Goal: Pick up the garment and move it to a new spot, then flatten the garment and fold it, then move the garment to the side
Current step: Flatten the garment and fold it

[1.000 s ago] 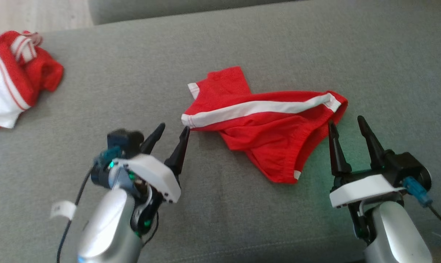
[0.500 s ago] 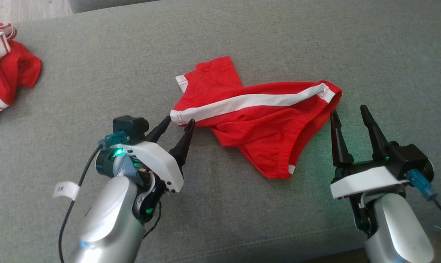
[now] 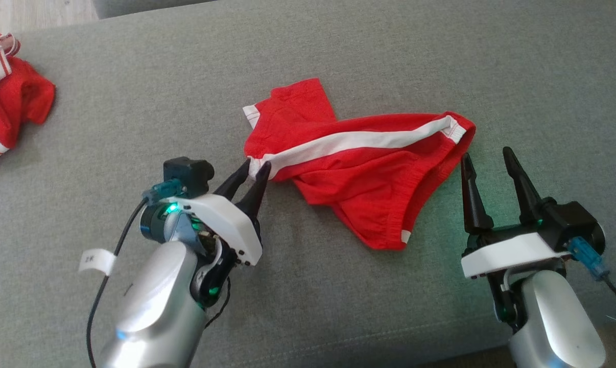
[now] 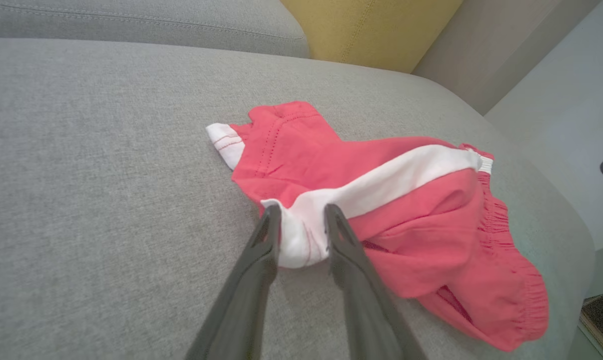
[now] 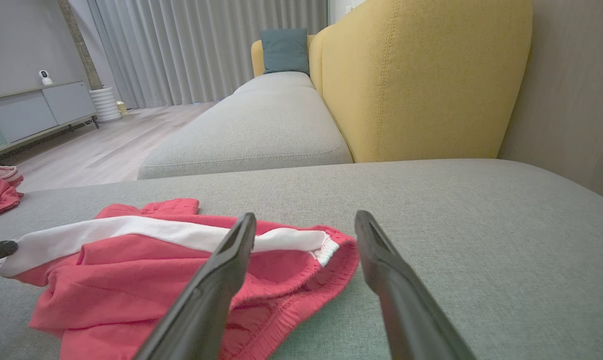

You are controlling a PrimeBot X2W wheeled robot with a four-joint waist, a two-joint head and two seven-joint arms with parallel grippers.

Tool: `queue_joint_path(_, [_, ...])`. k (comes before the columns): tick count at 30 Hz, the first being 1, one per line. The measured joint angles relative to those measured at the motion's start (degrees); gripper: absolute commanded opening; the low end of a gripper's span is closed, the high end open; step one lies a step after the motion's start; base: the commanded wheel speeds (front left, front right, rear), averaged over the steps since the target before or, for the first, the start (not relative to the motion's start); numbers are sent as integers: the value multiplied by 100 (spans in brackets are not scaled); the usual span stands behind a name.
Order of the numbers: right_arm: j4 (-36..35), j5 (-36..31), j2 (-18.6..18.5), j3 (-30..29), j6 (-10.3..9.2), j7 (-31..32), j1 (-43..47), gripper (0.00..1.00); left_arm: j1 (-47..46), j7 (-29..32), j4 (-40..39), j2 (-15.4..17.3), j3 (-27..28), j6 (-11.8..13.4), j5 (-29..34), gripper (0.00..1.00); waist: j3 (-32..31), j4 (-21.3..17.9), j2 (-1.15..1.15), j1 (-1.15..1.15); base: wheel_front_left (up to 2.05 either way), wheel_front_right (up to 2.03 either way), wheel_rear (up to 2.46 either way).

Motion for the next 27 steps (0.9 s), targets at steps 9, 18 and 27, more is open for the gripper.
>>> queue_joint_path(9, [33, -9, 0, -3, 0, 0, -12, 100, -51, 15, 204, 8, -75, 58, 11, 40, -10, -19, 0, 0, 0, 0, 0])
queue_joint_path(18, [109, -105, 0, -64, 0, 0, -183, 100, -50, 64, 330, 8, -170, 110, 9, 34, -21, 13, 0, 0, 0, 0, 0])
queue_joint_path(27, [508, -343, 1, -218, -1, 0, -371, 100, -52, 57, 415, 5, -227, 114, -45, 0, 34, 22, 0, 0, 0, 0, 0])
